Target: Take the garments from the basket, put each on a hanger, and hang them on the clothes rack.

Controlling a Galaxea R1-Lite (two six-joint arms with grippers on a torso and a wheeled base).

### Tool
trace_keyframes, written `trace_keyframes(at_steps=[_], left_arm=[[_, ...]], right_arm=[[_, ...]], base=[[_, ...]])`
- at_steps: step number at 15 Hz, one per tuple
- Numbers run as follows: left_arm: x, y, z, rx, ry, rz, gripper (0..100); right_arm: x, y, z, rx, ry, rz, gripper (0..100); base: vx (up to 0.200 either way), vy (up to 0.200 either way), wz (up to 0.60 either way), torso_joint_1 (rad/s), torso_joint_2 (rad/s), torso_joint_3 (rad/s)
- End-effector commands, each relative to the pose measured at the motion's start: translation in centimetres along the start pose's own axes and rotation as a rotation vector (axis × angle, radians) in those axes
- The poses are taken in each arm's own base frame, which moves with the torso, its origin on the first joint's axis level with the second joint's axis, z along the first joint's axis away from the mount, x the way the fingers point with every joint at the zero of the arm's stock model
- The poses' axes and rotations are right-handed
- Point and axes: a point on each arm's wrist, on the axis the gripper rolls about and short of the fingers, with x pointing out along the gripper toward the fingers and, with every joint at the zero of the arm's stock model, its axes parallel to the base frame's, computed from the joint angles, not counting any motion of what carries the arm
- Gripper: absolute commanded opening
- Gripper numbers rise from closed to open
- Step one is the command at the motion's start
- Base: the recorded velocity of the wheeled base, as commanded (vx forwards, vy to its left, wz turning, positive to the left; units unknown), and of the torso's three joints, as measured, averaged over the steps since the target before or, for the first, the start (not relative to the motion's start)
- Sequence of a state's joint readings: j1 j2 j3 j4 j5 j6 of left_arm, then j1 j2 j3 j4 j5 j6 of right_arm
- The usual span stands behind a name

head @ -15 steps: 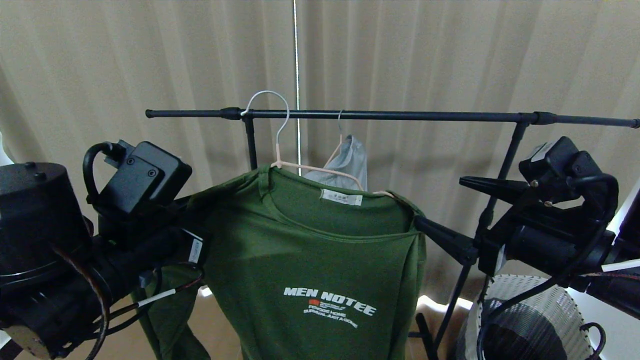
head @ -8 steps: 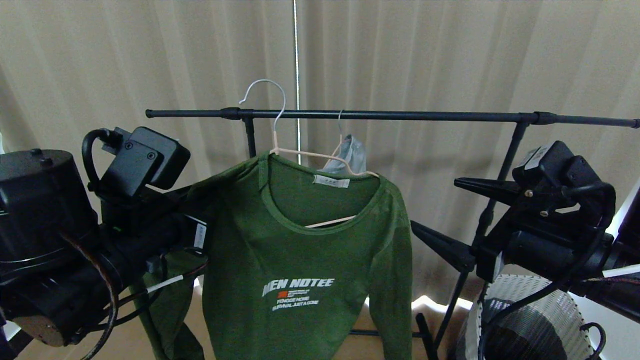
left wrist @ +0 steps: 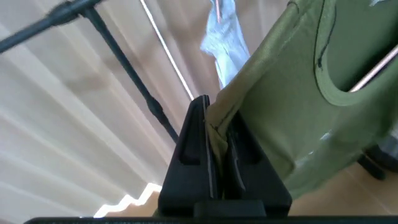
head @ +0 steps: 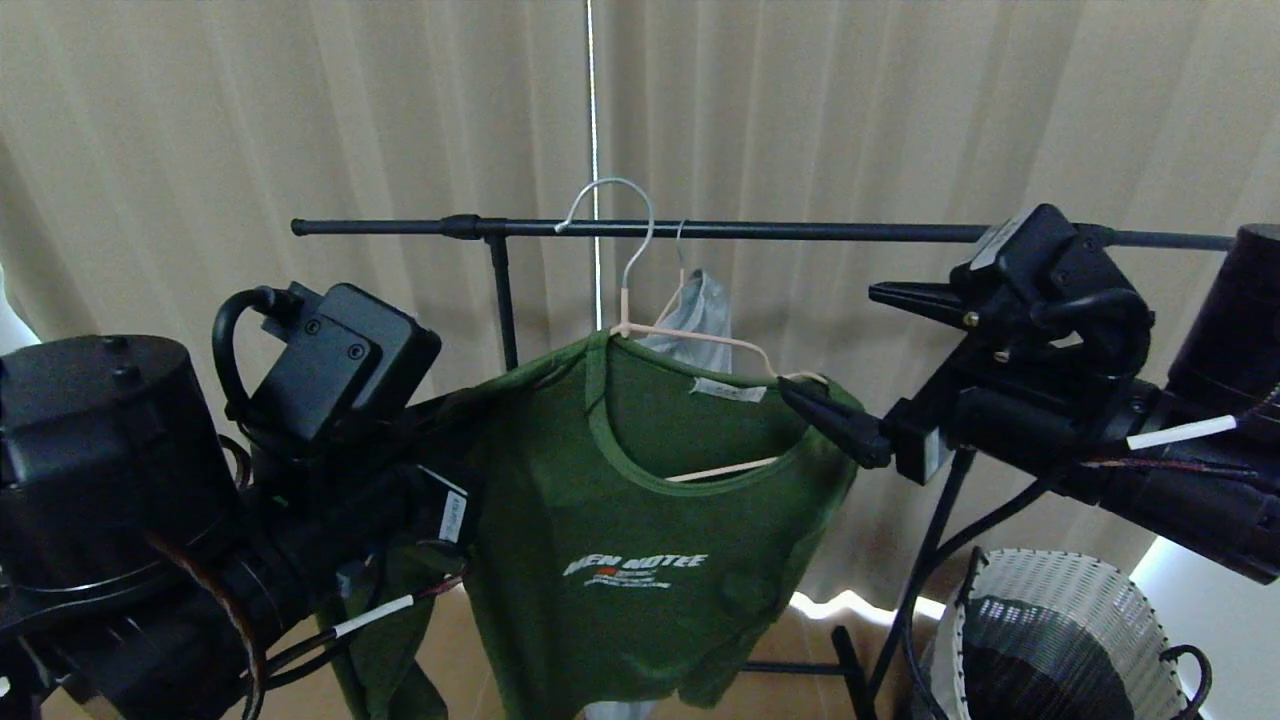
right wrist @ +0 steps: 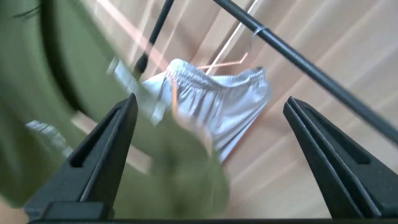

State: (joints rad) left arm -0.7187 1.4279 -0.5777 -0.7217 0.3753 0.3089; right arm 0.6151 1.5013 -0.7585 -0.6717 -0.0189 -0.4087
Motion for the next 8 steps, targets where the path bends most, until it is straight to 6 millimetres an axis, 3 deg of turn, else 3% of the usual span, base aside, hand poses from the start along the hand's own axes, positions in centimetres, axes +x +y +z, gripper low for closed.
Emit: trace_keyframes(at_steps=[1,8], left_arm=[[-0.1,-0.9,-0.4,0.016,0.011,-0.036,0],[-0.5,-1.2,-0.6,0.01,-0.017,-0.046,0]], right_arm=[[2.0,0.4,-0.5,-0.029,0.023,0.014,100],[3.7,0.7,-1.3,-0.061,0.064,0.01,100]], base=[[0.0,0.0,0.0,0.0,0.0,0.0],[0.0,0.0,0.0,0.0,0.0,0.0]])
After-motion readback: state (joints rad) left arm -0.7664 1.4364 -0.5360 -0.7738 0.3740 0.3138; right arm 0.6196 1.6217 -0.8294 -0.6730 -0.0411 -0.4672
